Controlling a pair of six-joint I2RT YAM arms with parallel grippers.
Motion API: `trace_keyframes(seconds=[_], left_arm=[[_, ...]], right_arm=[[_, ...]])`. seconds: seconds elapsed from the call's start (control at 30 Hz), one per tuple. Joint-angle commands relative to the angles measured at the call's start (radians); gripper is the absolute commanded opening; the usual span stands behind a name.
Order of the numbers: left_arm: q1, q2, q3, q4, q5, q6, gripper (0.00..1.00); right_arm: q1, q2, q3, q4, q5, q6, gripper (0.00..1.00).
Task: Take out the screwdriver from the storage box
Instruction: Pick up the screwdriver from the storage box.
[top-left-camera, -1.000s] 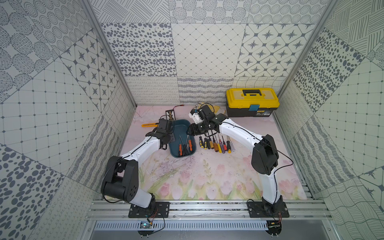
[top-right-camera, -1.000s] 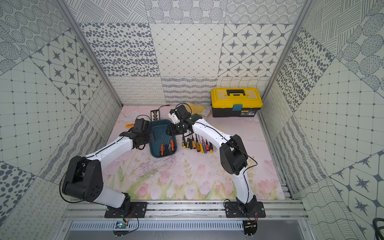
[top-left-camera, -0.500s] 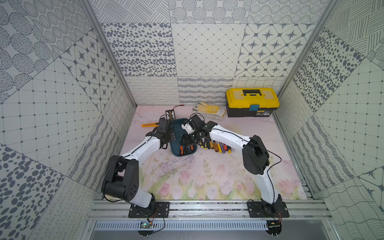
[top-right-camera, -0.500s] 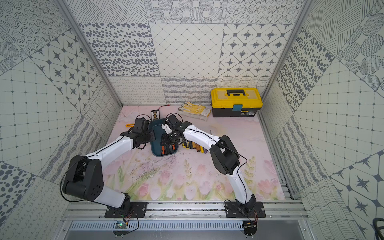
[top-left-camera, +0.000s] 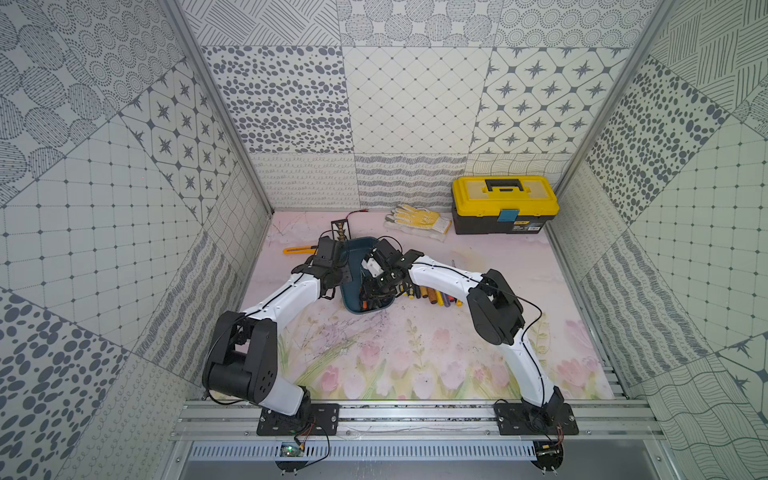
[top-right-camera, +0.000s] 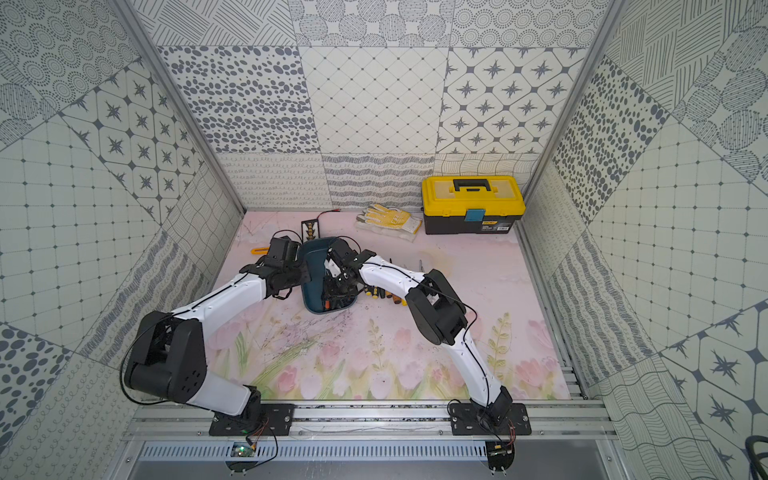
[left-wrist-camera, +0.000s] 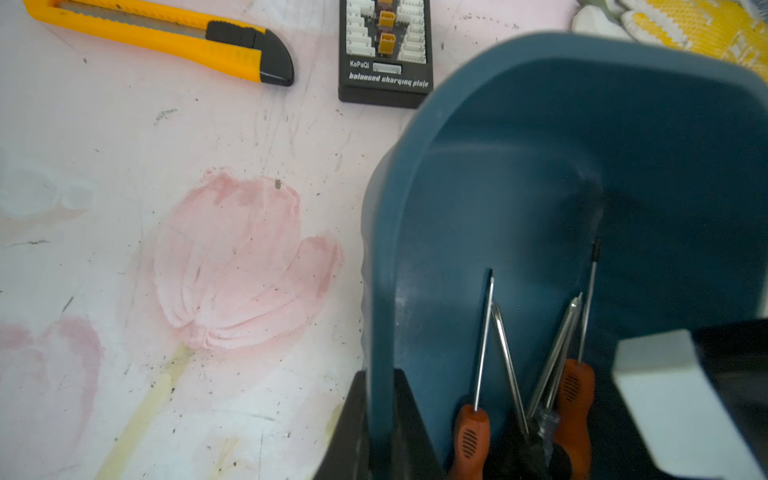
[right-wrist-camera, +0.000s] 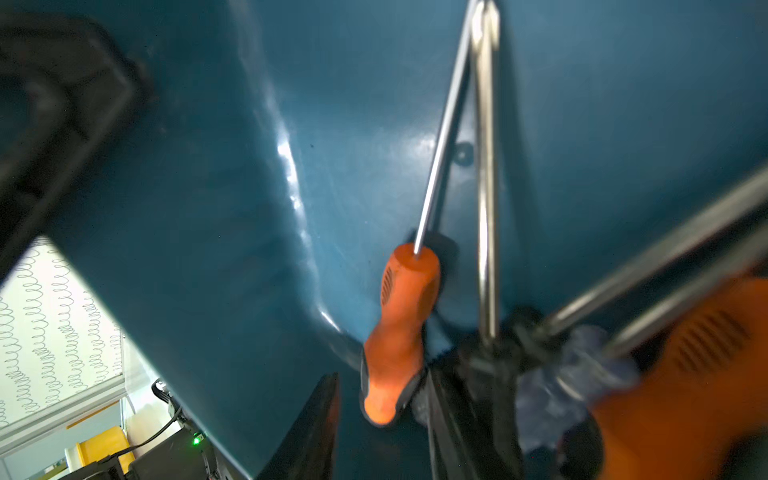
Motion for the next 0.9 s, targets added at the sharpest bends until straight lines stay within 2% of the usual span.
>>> trace_keyframes(seconds=[0.0, 0.13, 0.33, 0.67, 0.8, 0.87], left_arm=[[0.0, -0.02, -0.002, 0.07, 0.018, -0.012, 0.0], [0.001, -0.023, -0.004, 0.07, 0.02, -0.014, 0.0], [0.001, -0.036, -0.007, 0.069, 0.018, -0.013, 0.0], [-0.001, -0.051, -0.014, 0.059, 0.004, -0.013, 0.0], [0.0, -0.047, -0.006, 0.036, -0.024, -0.016, 0.0], [-0.001, -0.045, -0.006, 0.03, -0.033, -0.019, 0.0]], right_arm=[[0.006, 0.026, 0.037, 0.011, 0.011, 0.031, 0.39], [0.006, 0.061, 0.067, -0.043, 0.063, 0.045, 0.37], [0.007, 0.12, 0.123, -0.158, 0.141, 0.055, 0.29], [0.013, 0.119, 0.148, -0.157, 0.116, 0.052, 0.11], [0.012, 0.067, 0.1, -0.086, 0.073, 0.04, 0.01], [0.012, 0.037, 0.071, -0.044, 0.05, 0.038, 0.0]])
